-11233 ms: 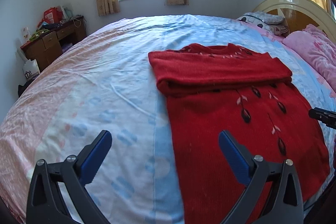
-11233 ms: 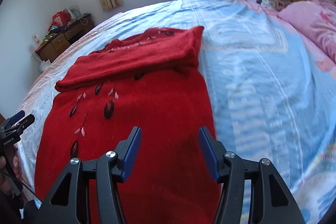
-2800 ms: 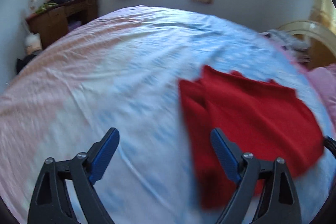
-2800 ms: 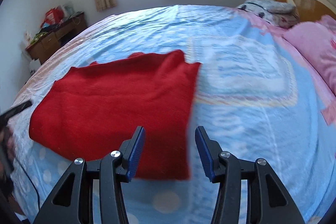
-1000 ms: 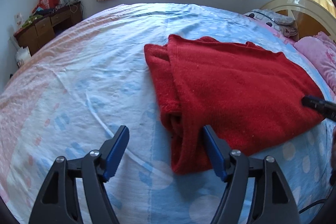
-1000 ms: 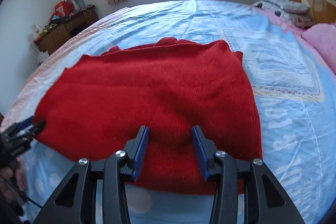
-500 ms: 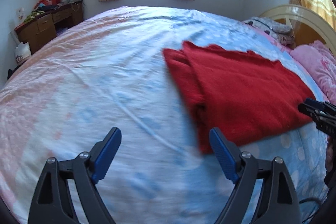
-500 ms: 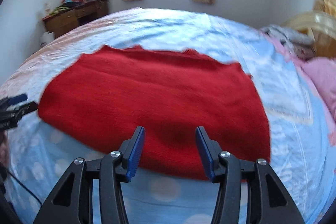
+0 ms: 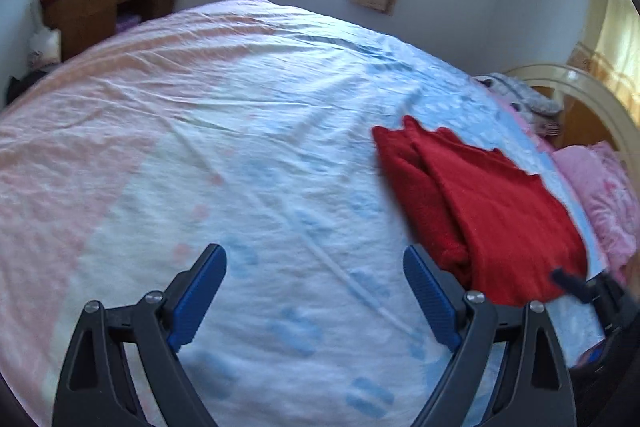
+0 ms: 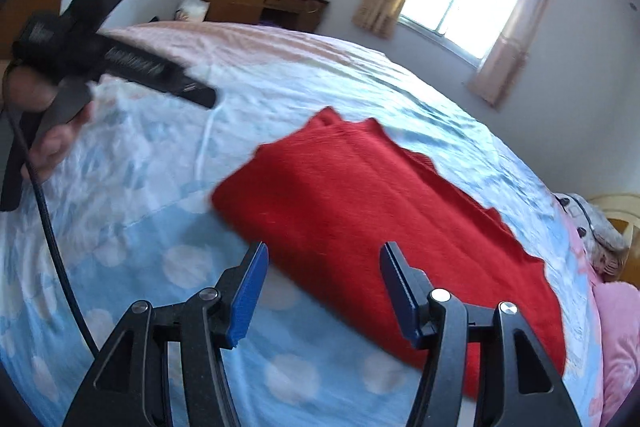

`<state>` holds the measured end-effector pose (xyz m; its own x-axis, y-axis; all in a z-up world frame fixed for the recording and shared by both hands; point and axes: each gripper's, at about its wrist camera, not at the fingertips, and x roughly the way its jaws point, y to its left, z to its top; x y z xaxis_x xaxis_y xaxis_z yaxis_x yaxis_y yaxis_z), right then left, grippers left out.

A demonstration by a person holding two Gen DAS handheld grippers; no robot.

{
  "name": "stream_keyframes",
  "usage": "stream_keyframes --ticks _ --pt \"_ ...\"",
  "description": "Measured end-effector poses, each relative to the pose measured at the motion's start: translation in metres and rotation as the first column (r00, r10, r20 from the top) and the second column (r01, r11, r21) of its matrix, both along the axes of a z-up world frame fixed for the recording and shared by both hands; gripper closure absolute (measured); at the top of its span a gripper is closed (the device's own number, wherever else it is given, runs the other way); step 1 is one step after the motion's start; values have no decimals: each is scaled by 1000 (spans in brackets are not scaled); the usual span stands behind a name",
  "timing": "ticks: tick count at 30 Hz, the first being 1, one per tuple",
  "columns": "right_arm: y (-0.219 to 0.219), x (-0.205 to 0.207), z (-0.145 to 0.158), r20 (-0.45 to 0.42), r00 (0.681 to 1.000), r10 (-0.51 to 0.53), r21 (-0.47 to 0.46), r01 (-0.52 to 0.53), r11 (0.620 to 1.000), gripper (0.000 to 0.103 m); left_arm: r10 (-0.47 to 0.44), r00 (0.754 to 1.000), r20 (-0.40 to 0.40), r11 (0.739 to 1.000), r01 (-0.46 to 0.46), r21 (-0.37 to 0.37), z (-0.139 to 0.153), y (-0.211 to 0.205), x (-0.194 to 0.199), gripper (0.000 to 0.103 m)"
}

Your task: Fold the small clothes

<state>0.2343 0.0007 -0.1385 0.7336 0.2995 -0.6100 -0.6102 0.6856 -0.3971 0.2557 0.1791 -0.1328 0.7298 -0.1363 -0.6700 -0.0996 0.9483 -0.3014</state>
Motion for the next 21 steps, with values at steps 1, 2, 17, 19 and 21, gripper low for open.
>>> stream_keyframes --ticks 1,2,17,19,21 --pt "5 -1 -3 -2 1000 10 -8 -10 1000 44 -12 1000 1 1000 12 -18 0 -1 3 10" --pt "7 -2 -5 -2 1000 16 -12 -16 1000 44 -25 1000 2 999 25 -33 1 -2 7 10" --pt "38 8 -18 34 999 -5 -20 5 1000 44 -188 982 17 955 187 -230 3 -29 90 12" --pt "38 9 -17 31 999 -5 -12 6 1000 44 -200 980 10 952 197 -236 2 -33 98 12" --pt "39 9 -18 28 1000 -4 -12 4 1000 48 -209 978 -4 947 201 -250 -2 -35 104 12"
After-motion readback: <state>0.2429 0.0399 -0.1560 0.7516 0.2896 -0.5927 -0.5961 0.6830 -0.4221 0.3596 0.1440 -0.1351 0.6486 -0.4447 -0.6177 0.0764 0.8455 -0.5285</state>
